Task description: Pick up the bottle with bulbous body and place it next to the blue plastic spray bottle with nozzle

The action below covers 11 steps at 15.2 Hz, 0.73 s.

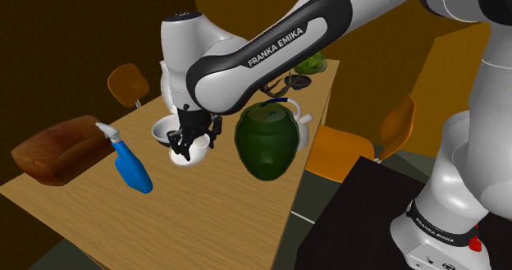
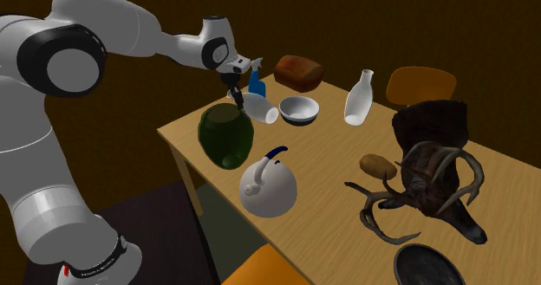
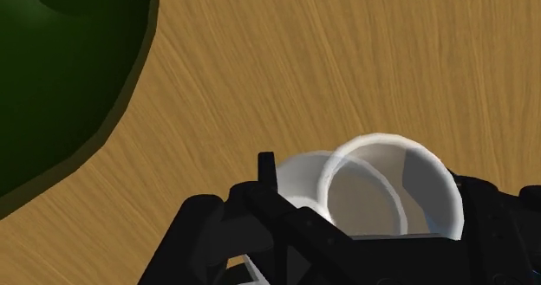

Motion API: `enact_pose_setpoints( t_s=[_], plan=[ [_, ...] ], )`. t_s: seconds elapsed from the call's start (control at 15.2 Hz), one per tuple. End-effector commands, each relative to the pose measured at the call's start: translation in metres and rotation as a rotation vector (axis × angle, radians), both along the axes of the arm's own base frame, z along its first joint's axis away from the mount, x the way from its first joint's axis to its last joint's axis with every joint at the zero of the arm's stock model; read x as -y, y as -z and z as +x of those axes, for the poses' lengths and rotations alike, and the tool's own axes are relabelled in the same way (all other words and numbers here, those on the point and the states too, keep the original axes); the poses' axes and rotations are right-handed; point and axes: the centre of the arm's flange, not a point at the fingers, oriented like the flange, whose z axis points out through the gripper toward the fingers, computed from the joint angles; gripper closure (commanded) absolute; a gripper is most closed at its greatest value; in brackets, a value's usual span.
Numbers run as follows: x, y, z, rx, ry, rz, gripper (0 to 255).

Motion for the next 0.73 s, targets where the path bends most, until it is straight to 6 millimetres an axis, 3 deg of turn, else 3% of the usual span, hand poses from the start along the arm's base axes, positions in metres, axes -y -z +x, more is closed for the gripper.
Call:
enact_pose_setpoints(
  t_s=[0.0, 0.26, 0.33, 0.53, 0.66],
  plan=[
    [0.005, 0.056, 0.004, -0.065, 0.014, -0.023, 255],
    [0.005, 0.056, 0.004, -0.065, 0.014, -0.023, 255],
    [-0.001, 0.051, -0.004, -0.065, 0.015, -0.024, 0],
    [0.008, 0.044, 0.000, -0.066, 0.015, -0.022, 0],
    [0.005, 0.056, 0.004, -0.065, 0.014, -0.023, 0]
  ],
)
